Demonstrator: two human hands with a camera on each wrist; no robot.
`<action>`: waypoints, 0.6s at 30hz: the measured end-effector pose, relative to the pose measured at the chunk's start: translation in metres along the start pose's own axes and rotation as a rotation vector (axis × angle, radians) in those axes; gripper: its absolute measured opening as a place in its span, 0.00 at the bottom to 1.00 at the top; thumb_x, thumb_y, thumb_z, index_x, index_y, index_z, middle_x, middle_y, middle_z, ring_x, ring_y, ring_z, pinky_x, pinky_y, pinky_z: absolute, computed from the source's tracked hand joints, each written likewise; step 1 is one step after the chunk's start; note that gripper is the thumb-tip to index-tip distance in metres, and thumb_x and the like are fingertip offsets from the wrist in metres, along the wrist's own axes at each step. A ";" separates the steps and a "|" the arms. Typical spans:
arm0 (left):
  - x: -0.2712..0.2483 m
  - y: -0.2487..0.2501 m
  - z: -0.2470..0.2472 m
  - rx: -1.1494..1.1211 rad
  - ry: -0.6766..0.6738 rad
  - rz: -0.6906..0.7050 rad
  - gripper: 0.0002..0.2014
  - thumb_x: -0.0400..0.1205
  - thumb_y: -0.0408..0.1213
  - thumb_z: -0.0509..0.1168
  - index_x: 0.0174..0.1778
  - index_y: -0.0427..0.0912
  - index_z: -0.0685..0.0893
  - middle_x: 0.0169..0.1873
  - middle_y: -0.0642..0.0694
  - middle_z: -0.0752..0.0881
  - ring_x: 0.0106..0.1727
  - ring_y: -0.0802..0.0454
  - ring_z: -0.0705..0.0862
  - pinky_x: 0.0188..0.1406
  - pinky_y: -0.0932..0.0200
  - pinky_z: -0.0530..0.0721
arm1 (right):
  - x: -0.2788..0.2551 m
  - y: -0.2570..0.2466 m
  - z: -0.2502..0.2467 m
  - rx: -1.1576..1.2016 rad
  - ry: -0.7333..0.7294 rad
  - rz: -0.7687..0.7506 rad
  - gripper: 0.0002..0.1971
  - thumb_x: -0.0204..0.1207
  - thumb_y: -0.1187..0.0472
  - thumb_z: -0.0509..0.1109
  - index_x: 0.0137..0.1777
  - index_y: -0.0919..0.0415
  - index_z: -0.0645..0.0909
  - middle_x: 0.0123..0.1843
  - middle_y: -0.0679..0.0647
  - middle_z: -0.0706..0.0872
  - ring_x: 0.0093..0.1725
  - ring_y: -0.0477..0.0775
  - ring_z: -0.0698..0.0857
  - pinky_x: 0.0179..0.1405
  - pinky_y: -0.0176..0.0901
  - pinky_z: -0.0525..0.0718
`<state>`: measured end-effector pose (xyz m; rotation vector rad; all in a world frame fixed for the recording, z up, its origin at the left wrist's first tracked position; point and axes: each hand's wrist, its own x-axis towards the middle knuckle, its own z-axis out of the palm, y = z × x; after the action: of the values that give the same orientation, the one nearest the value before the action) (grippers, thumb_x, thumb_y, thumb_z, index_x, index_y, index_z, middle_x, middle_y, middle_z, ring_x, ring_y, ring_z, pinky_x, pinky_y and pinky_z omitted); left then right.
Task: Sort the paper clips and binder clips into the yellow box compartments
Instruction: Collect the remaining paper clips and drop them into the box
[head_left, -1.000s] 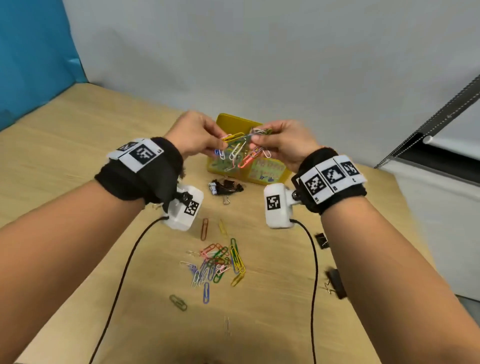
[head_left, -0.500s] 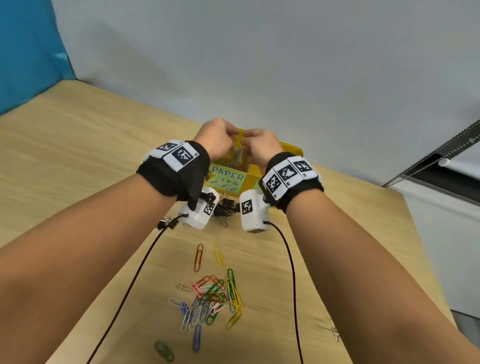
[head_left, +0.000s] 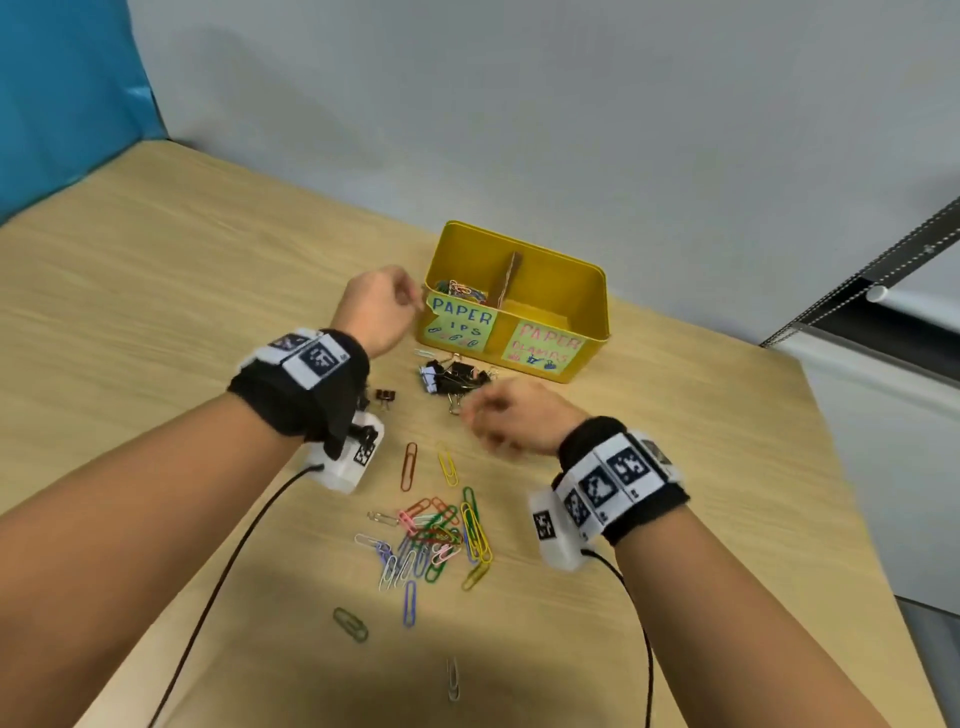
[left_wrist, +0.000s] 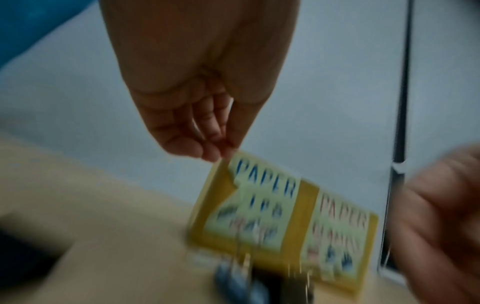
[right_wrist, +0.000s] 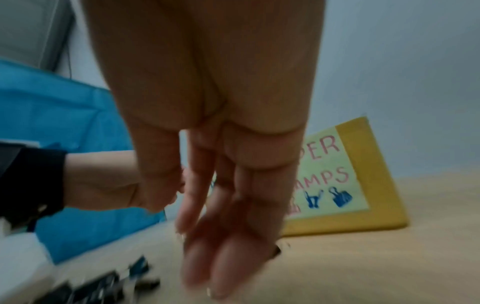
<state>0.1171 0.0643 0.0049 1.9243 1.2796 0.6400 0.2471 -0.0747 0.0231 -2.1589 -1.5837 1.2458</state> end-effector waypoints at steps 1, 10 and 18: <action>-0.008 -0.009 0.006 0.064 -0.084 -0.040 0.08 0.80 0.29 0.60 0.51 0.40 0.82 0.48 0.44 0.85 0.51 0.46 0.83 0.56 0.53 0.82 | -0.001 0.004 0.011 -0.071 -0.089 0.046 0.07 0.79 0.62 0.63 0.52 0.58 0.81 0.36 0.52 0.82 0.34 0.50 0.80 0.32 0.41 0.79; -0.016 -0.014 0.019 1.019 -0.443 0.140 0.22 0.84 0.41 0.51 0.76 0.55 0.67 0.69 0.39 0.71 0.71 0.38 0.67 0.71 0.45 0.67 | -0.005 0.005 0.045 -0.013 -0.113 0.120 0.12 0.78 0.59 0.65 0.59 0.60 0.81 0.33 0.53 0.79 0.30 0.48 0.77 0.25 0.41 0.75; -0.079 -0.043 0.009 0.894 -0.404 0.136 0.24 0.85 0.48 0.50 0.72 0.36 0.68 0.66 0.37 0.72 0.69 0.40 0.69 0.71 0.47 0.68 | -0.008 0.000 0.048 -0.262 0.130 0.123 0.18 0.78 0.69 0.56 0.65 0.59 0.80 0.69 0.59 0.80 0.68 0.58 0.78 0.64 0.39 0.75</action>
<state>0.0695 -0.0009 -0.0350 2.6768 1.2711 -0.3466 0.2124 -0.0961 -0.0031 -2.4738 -1.6616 0.9504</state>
